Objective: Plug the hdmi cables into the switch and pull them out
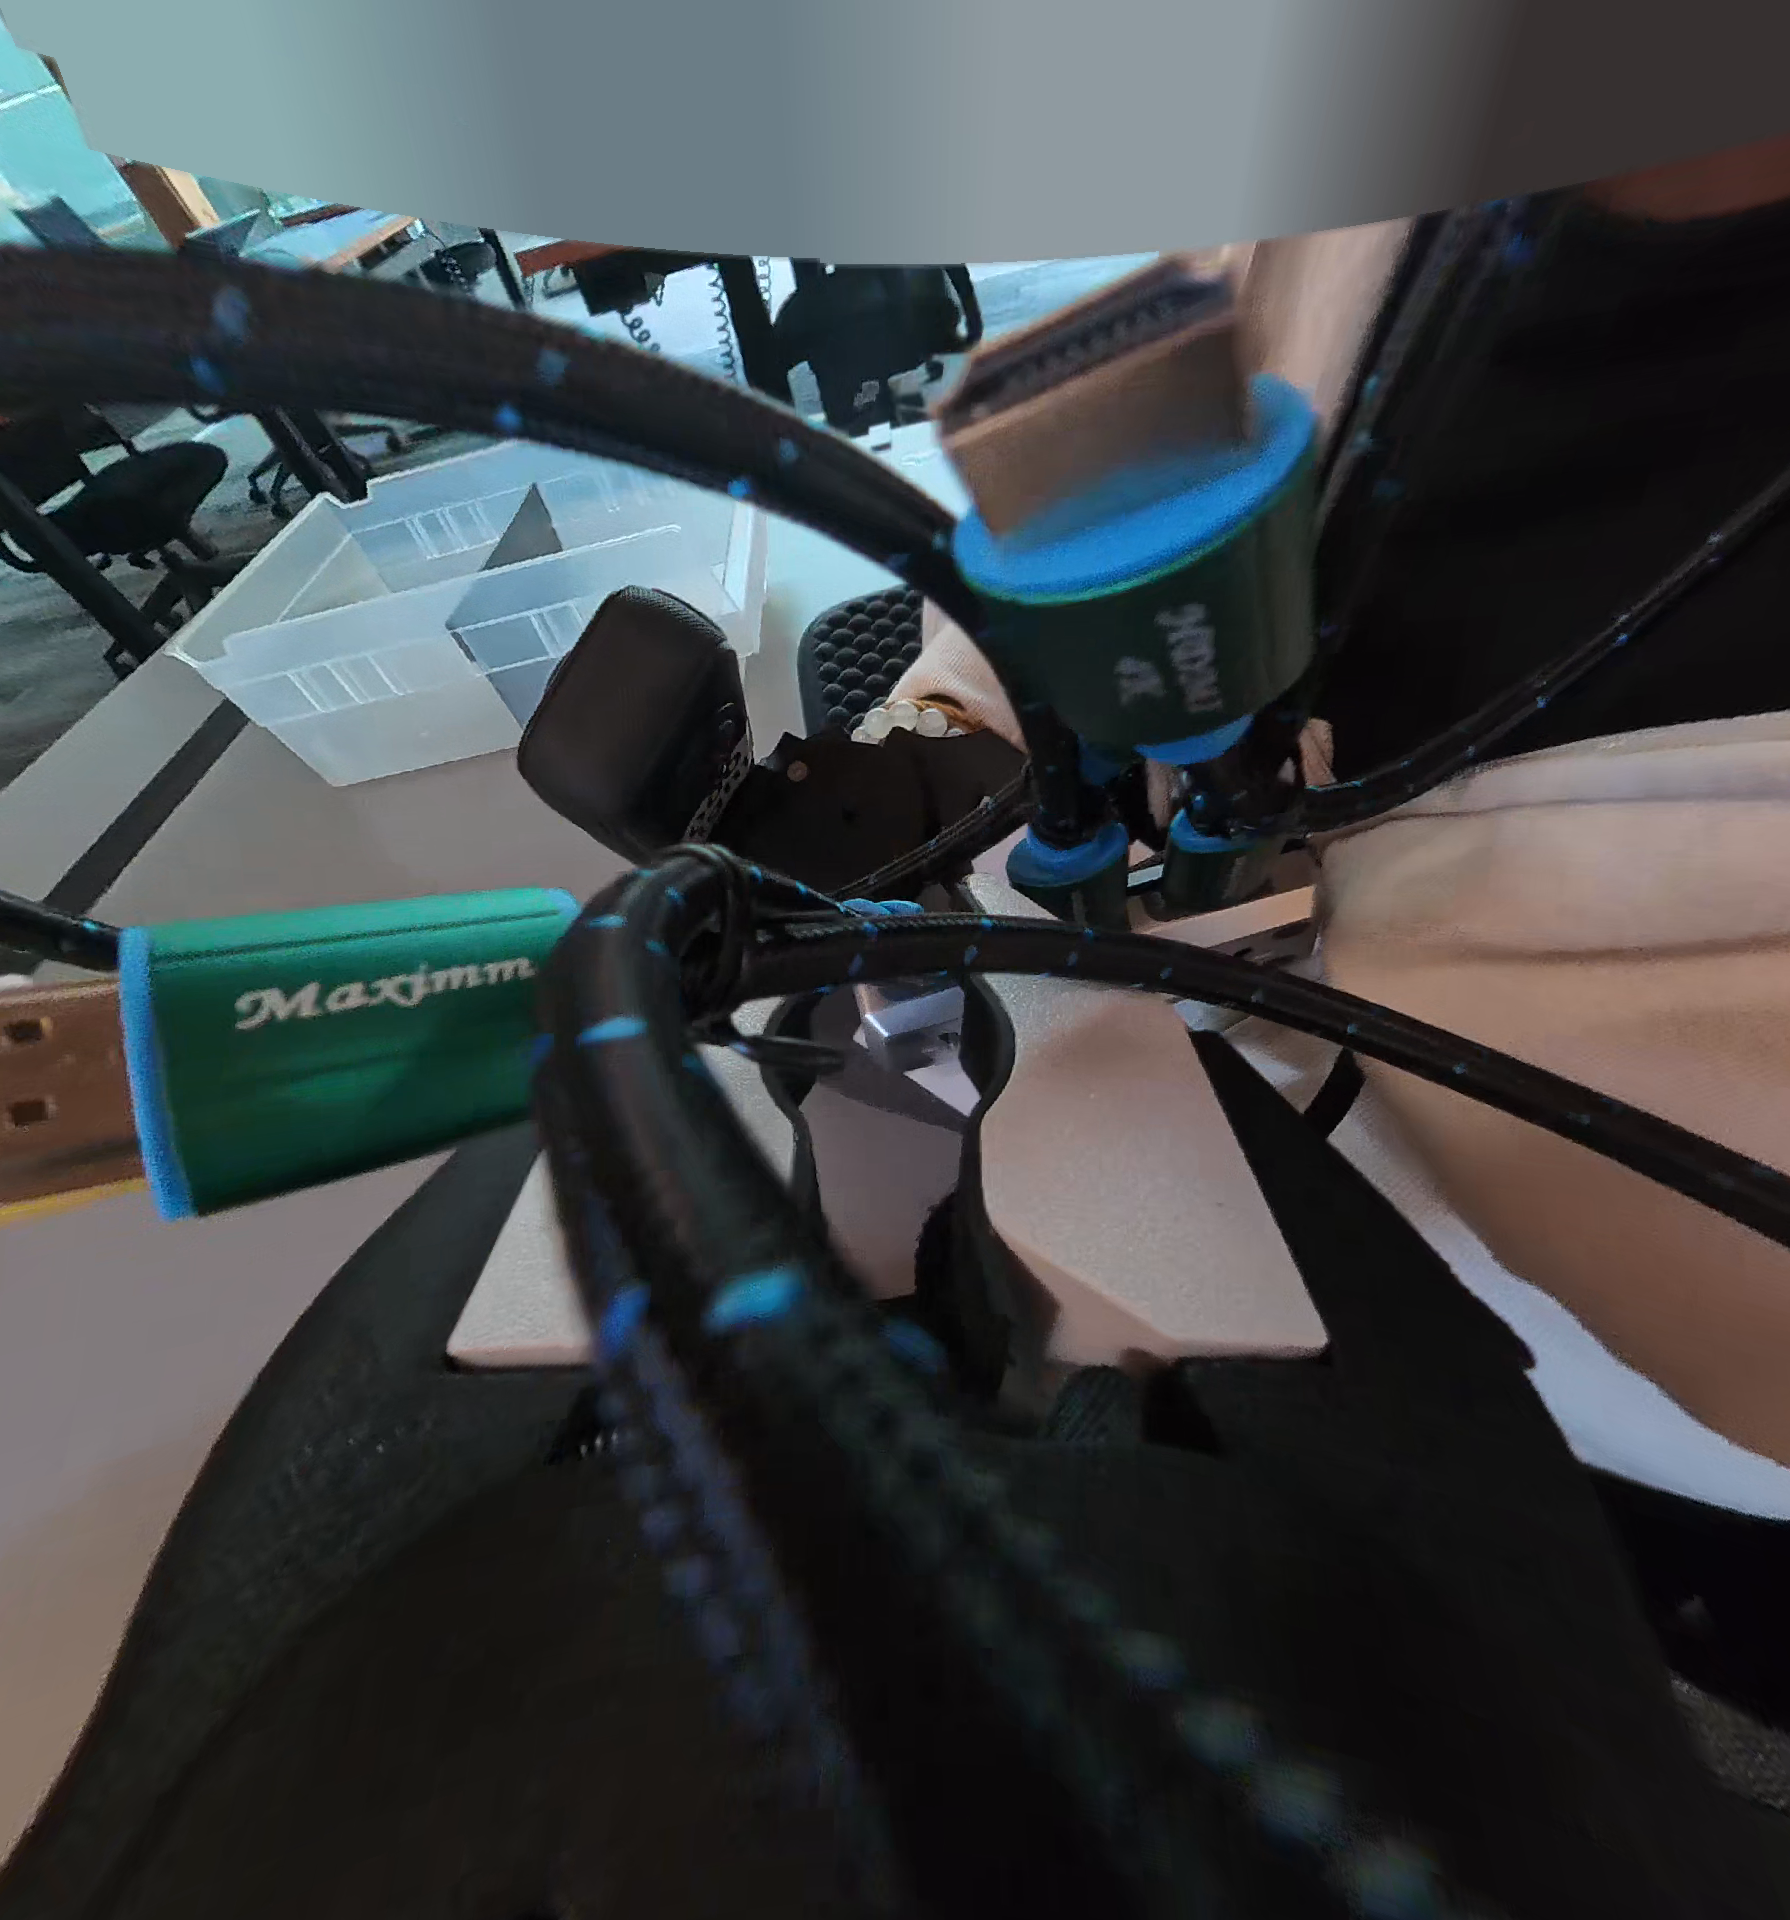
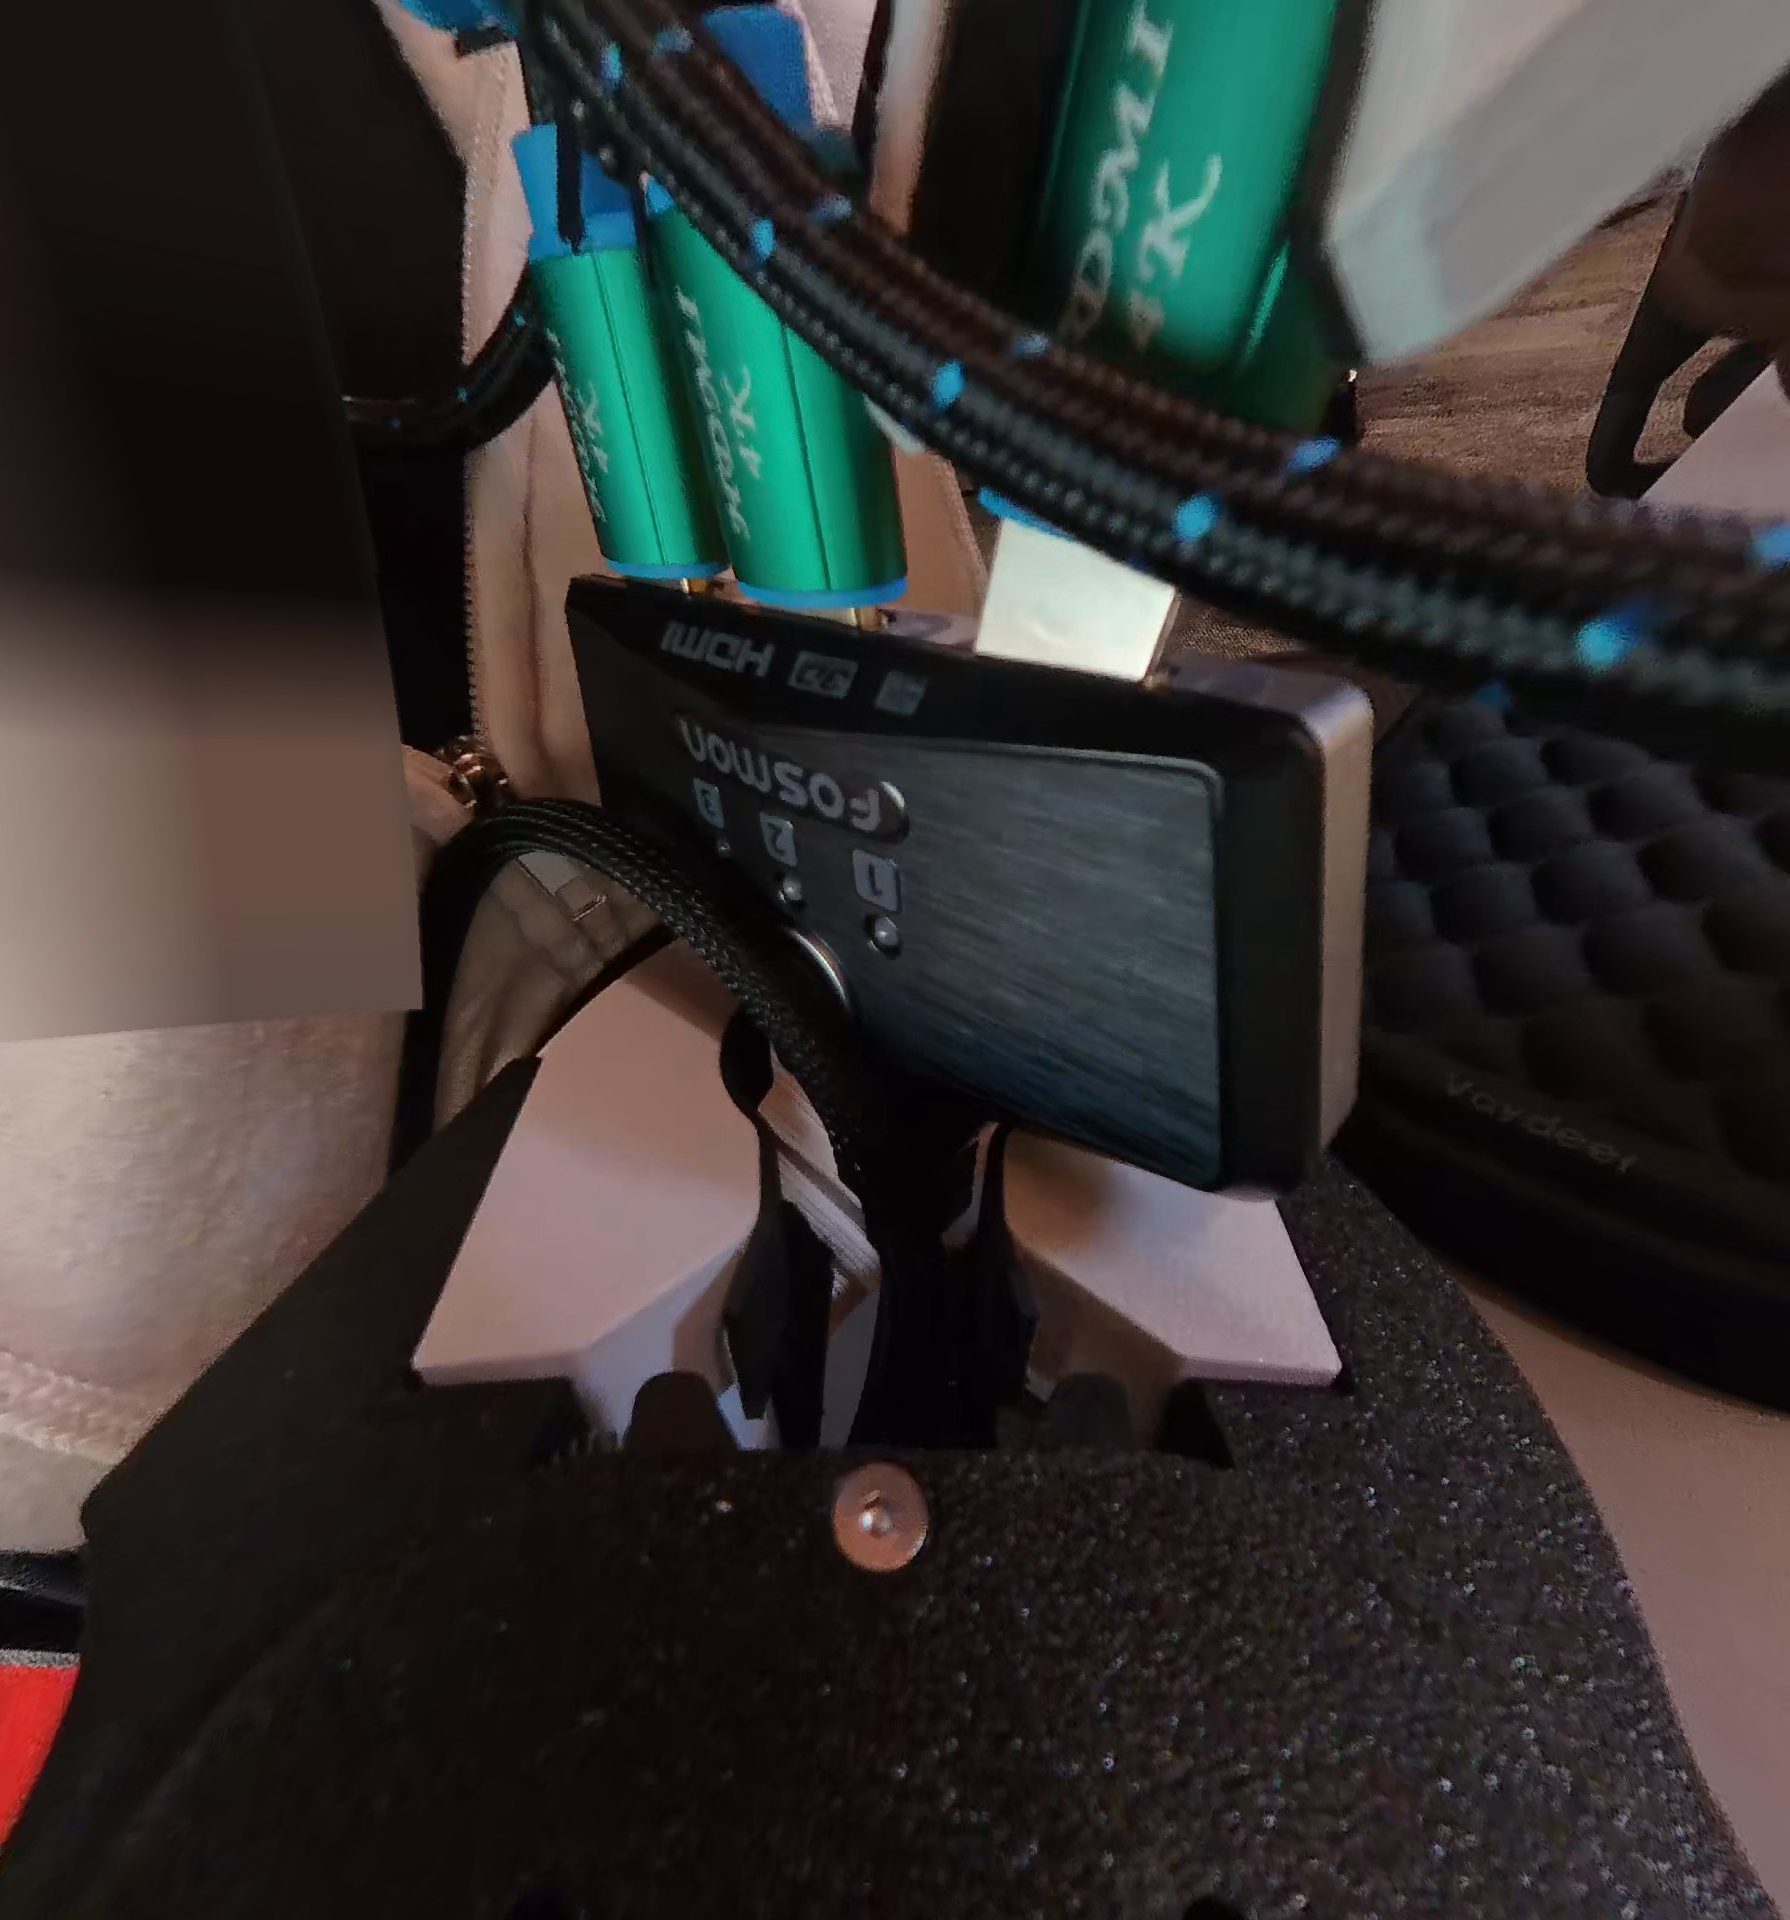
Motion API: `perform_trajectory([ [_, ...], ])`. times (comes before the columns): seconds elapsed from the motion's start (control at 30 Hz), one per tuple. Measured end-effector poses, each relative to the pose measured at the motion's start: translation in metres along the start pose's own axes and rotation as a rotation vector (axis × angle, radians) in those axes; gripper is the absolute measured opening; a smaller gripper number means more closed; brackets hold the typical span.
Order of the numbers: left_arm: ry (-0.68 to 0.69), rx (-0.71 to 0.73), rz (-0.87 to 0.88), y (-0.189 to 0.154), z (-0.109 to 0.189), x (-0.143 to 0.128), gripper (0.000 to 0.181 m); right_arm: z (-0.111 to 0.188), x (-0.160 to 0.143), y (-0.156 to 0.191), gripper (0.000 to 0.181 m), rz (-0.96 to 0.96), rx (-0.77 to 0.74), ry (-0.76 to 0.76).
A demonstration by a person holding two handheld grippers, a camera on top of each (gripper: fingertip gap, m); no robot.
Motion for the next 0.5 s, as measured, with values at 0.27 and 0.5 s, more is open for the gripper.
perform_trajectory([
  [0.27, -0.102, -0.005, 0.091, 0.011, 0.003, -0.002, 0.025, 0.008, 0.003, -0.003, 0.04, 0.031, -0.057, -0.052],
  [0.5, -0.14, -0.036, 0.187, 0.015, 0.009, -0.006, 0.029, 0.01, 0.005, -0.006, 0.04, 0.048, -0.081, -0.061],
])
Point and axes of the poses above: each gripper's, where its closed fingertips meet, z back along the fingers, x out of its top, y = z × x across the jaws, the point moved 5 cm from there along z, back along the fingers, and after that the axes turned 2 degrees about z, right-handed, at the moved point
